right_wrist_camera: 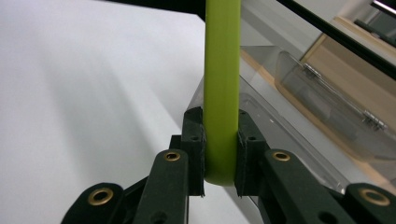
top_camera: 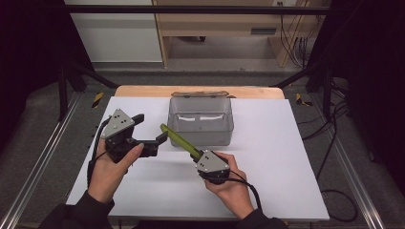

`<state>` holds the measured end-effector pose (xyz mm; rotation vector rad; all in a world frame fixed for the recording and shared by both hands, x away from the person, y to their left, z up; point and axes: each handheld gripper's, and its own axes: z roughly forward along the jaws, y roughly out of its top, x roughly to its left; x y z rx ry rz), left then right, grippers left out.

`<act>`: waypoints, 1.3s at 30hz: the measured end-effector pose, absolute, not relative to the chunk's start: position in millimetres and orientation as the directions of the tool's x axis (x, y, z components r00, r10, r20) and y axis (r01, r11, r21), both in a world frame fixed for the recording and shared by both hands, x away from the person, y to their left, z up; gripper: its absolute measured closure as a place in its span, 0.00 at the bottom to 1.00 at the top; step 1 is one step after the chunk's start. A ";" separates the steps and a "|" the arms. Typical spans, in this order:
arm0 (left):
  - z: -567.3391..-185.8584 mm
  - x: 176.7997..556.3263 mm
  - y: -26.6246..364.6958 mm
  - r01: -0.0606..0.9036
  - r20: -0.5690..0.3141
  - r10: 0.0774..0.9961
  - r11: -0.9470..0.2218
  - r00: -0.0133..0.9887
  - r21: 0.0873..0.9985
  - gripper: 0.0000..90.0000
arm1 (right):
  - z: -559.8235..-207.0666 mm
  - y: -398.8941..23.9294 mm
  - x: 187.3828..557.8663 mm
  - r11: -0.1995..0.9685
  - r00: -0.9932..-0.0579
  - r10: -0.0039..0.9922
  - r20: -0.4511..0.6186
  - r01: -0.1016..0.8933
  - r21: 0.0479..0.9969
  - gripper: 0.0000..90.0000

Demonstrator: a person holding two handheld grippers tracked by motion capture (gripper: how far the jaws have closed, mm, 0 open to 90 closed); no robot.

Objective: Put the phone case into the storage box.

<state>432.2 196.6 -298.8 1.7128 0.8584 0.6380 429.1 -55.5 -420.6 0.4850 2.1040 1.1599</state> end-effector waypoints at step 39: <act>-349.4 439.1 142.3 0.340 -0.340 0.819 0.190 0.462 0.921 0.62 | -426.2 -36.2 428.8 0.380 -0.534 0.775 -0.338 -0.033 0.924 0.86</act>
